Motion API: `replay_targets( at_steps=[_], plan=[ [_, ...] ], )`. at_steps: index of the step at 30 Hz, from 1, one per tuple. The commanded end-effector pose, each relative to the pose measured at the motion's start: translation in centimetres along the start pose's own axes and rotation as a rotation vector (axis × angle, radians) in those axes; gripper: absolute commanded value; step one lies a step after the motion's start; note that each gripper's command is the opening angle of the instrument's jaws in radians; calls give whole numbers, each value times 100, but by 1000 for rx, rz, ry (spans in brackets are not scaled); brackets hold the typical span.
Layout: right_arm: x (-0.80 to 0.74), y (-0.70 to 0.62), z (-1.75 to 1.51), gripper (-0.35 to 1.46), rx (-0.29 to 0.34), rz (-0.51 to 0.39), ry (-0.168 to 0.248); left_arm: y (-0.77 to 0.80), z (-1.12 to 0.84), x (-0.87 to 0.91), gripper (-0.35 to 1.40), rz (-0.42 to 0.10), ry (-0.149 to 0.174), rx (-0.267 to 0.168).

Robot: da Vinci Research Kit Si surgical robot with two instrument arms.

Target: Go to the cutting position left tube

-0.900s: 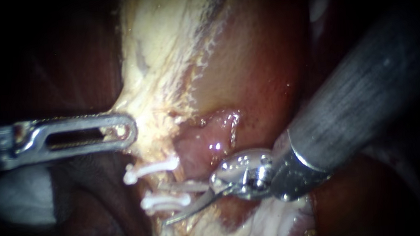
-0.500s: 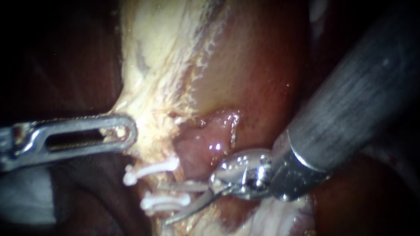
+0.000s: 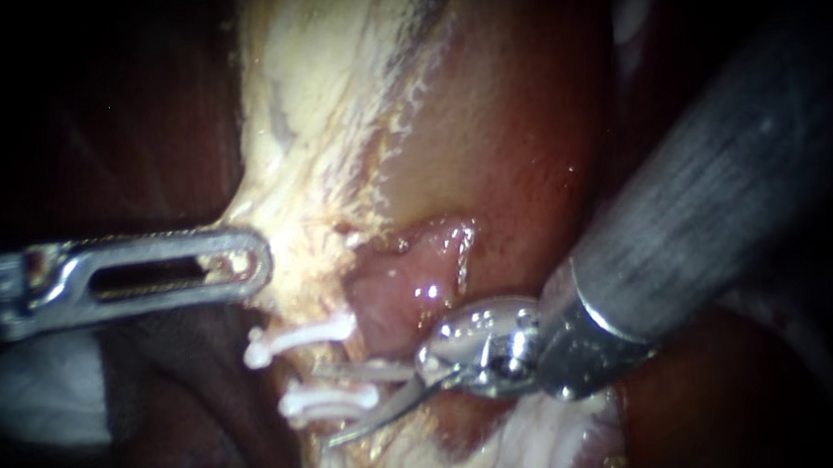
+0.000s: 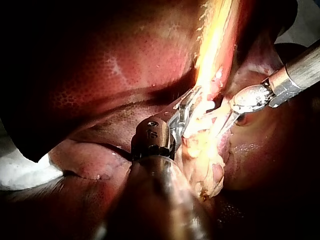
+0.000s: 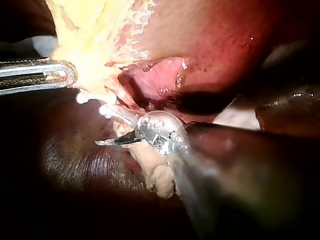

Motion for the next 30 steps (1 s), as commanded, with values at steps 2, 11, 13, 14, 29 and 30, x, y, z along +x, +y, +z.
replay_targets(
  at_steps=[2, 11, 13, 14, 29, 30],
  plan=[
    [0, -2, -3, 113, 2, -1, 0, 0, -1, 0, -35, 0, 1, 1],
    [5, -14, -24, 115, 1, 1, -2, 1, -3, -1, -35, 1, 2, 2],
    [7, -15, -31, 115, -2, 3, -1, 1, -4, -2, -35, 1, 3, 2],
    [7, -16, -33, 115, -4, 4, 2, 2, -4, -2, -35, 1, 3, 3],
    [10, -12, -28, 115, -8, 0, 3, 2, -10, -4, -35, 0, 4, 6],
    [10, -11, -27, 115, -8, 0, 3, 2, -10, -4, -35, -1, 4, 6]
  ],
)
